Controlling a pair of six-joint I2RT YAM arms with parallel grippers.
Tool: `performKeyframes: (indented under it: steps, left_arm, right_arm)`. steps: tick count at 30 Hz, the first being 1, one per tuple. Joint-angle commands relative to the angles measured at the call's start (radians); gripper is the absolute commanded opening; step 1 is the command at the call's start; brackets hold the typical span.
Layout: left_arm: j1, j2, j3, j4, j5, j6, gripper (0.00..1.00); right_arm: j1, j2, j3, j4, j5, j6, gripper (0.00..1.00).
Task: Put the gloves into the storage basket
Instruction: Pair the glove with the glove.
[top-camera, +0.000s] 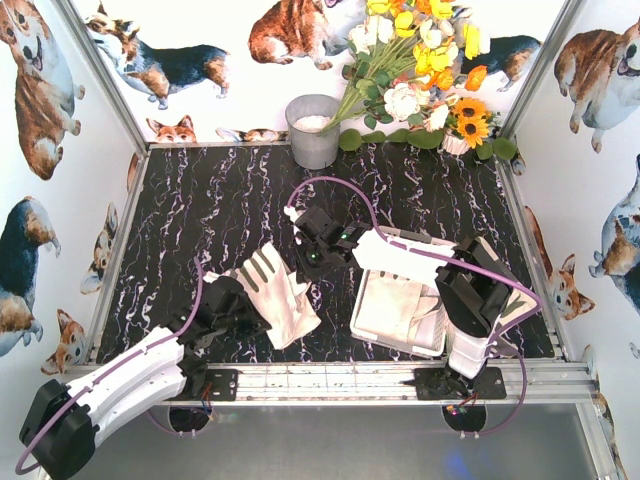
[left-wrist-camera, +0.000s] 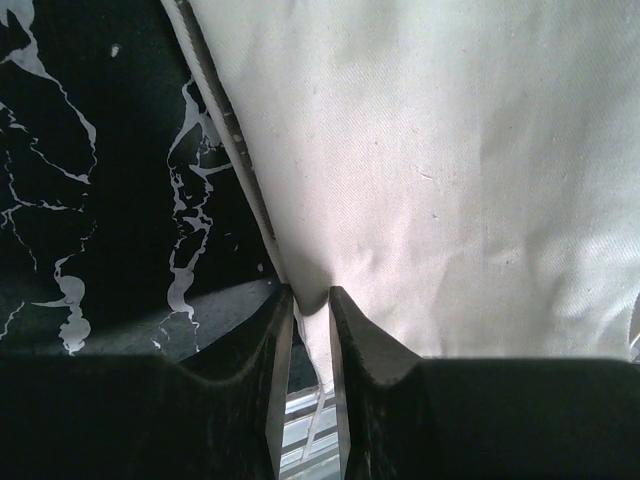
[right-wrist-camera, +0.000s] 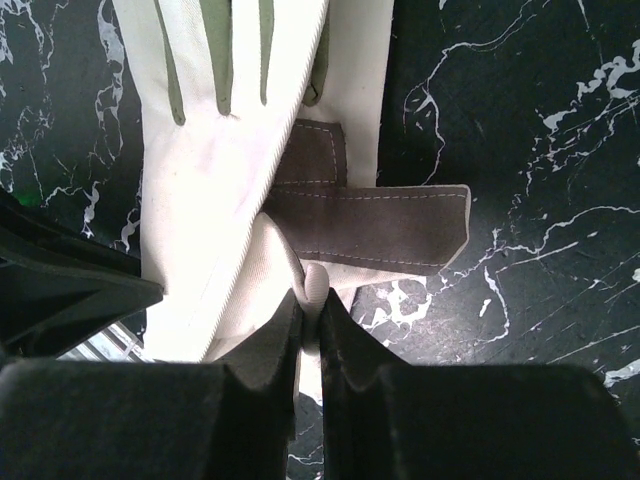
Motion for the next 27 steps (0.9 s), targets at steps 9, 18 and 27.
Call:
performKeyframes:
  steps: [9, 18, 27]
  left_arm:
    - [0.009, -0.025, -0.029, 0.030, 0.011, -0.026, 0.15]
    - [0.009, -0.041, 0.032, -0.106, -0.030, 0.025, 0.27]
    - [0.009, -0.073, 0.134, -0.202, -0.035, 0.079, 0.41]
  right_arm:
    - [-0.003, 0.028, 0.041, 0.059, 0.047, -0.072, 0.08]
    - [-0.003, 0.057, 0.029, 0.083, 0.095, -0.097, 0.10]
    - [-0.003, 0.074, 0.058, 0.087, 0.092, -0.124, 0.11]
